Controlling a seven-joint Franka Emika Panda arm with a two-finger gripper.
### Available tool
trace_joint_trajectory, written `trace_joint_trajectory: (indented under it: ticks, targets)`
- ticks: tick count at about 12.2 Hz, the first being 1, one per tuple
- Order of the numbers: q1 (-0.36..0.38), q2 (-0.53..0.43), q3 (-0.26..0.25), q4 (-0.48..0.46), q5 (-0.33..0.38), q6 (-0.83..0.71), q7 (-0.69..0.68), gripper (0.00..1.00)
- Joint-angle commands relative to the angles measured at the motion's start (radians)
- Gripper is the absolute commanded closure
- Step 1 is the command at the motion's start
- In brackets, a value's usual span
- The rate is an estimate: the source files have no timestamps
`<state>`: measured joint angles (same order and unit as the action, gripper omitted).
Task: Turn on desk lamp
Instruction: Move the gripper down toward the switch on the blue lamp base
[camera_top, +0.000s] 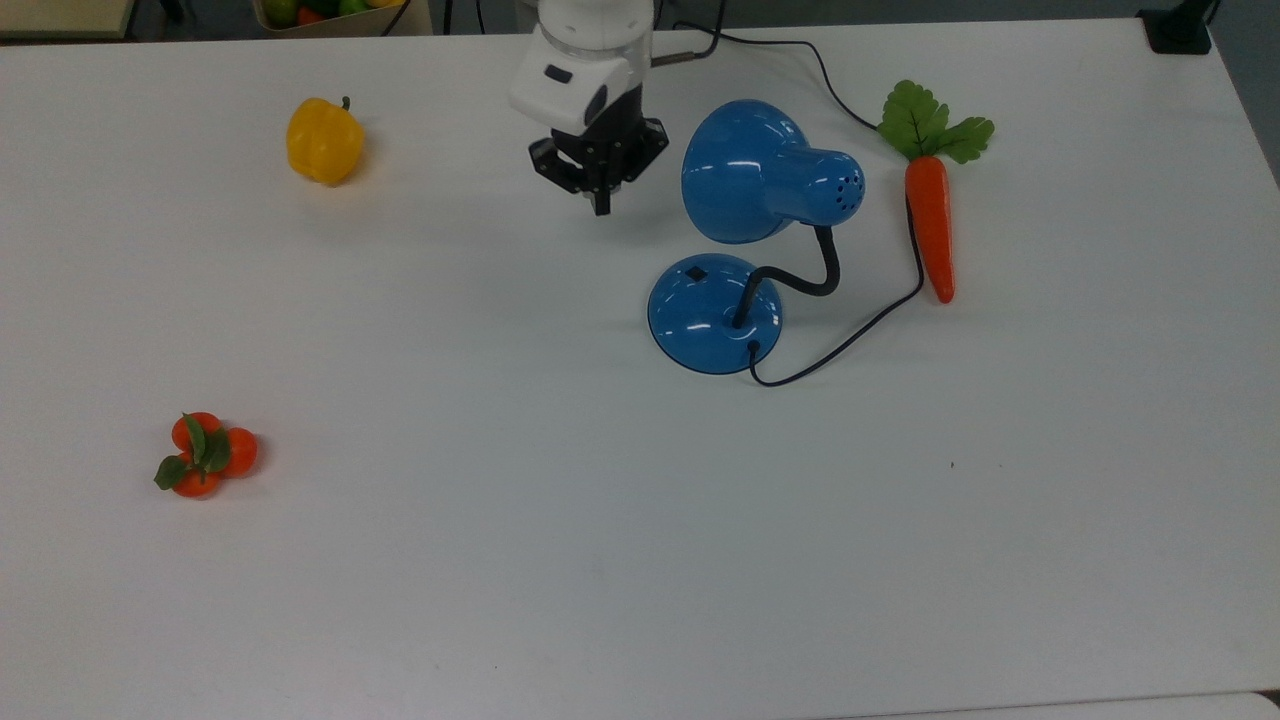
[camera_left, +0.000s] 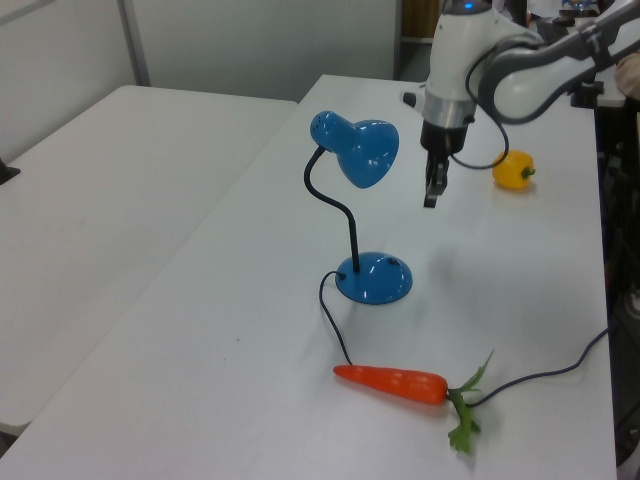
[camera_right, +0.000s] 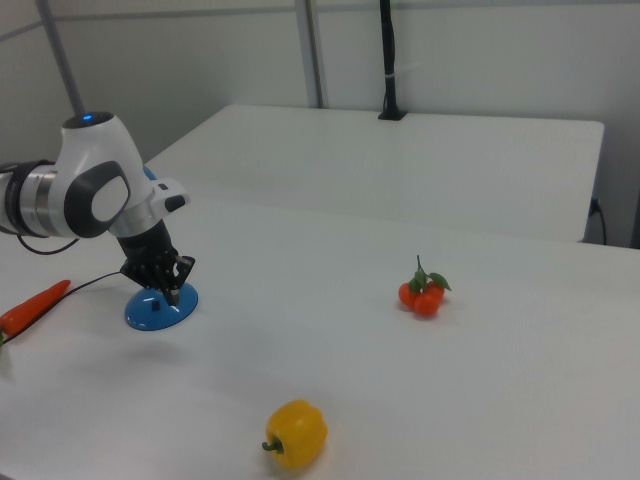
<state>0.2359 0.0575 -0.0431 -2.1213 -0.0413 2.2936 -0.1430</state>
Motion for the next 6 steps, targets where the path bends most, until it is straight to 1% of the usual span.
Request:
trace_joint_trajectory:
  ticks: [1, 4, 6]
  targets:
    - [0.051, 0.047, -0.006, -0.016, 0.004, 0.128, -0.02, 1.0]
    - [0.095, 0.096, -0.003, -0.014, 0.004, 0.231, -0.02, 1.0]
    - [0.106, 0.12, 0.003, -0.013, 0.004, 0.289, -0.02, 1.0]
